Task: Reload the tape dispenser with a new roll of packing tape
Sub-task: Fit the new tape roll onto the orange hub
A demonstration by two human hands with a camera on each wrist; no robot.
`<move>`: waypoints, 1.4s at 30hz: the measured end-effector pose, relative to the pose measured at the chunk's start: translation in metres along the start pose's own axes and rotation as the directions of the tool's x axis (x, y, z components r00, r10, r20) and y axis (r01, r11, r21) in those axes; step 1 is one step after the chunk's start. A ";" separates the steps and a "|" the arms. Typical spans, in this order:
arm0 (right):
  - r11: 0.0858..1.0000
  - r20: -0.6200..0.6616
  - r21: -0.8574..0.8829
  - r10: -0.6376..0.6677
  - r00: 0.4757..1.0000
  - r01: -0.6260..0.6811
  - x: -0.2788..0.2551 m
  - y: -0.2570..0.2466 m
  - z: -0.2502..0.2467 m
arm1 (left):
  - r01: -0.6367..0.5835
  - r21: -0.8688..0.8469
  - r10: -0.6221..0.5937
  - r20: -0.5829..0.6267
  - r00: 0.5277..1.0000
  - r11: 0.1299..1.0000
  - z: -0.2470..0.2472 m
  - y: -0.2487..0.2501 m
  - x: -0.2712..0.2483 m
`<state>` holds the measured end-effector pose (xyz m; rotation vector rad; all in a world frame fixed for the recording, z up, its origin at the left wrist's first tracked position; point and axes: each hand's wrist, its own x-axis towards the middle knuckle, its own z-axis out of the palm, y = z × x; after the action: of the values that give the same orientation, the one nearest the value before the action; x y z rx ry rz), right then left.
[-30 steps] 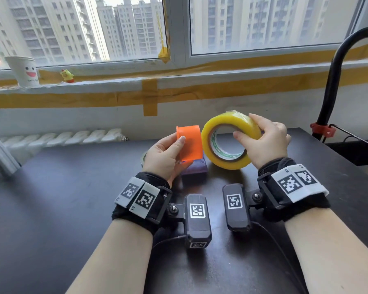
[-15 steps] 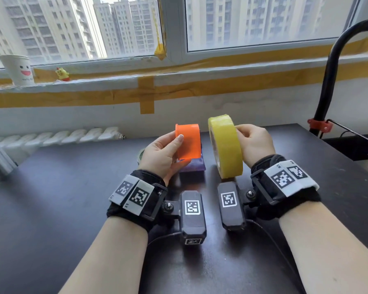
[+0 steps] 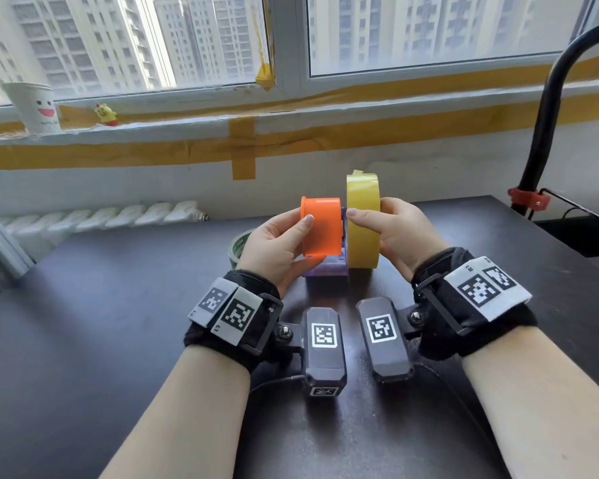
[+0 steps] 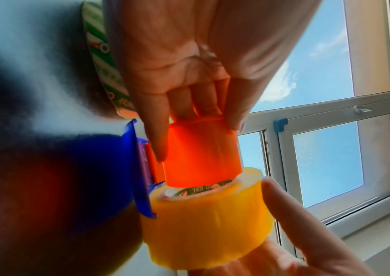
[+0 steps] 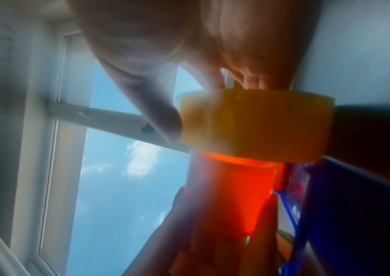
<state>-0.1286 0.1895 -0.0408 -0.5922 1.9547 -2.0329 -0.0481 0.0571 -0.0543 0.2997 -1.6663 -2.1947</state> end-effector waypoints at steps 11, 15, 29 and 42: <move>0.934 0.023 0.354 -0.071 0.997 0.059 -0.010 -0.013 0.003 | -0.021 -0.054 0.019 -0.035 0.999 0.998 0.002 0.002 0.001; 0.957 0.050 0.284 -0.082 0.995 0.065 -0.012 -0.010 0.008 | -0.031 -0.048 0.029 -0.042 0.999 0.998 0.002 0.003 0.000; 0.946 0.109 0.319 0.015 0.994 -0.049 -0.011 -0.007 0.009 | -0.029 -0.005 0.029 -0.021 0.999 1.000 0.004 0.006 -0.005; 0.913 0.113 0.371 0.133 0.985 -0.166 -0.011 -0.004 0.011 | 0.002 -0.134 -0.020 -0.136 0.991 0.991 0.003 0.005 0.002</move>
<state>-0.1135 0.1853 -0.0380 -0.4150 1.4502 -2.1666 -0.0503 0.0580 -0.0486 0.4134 -1.4417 -2.2270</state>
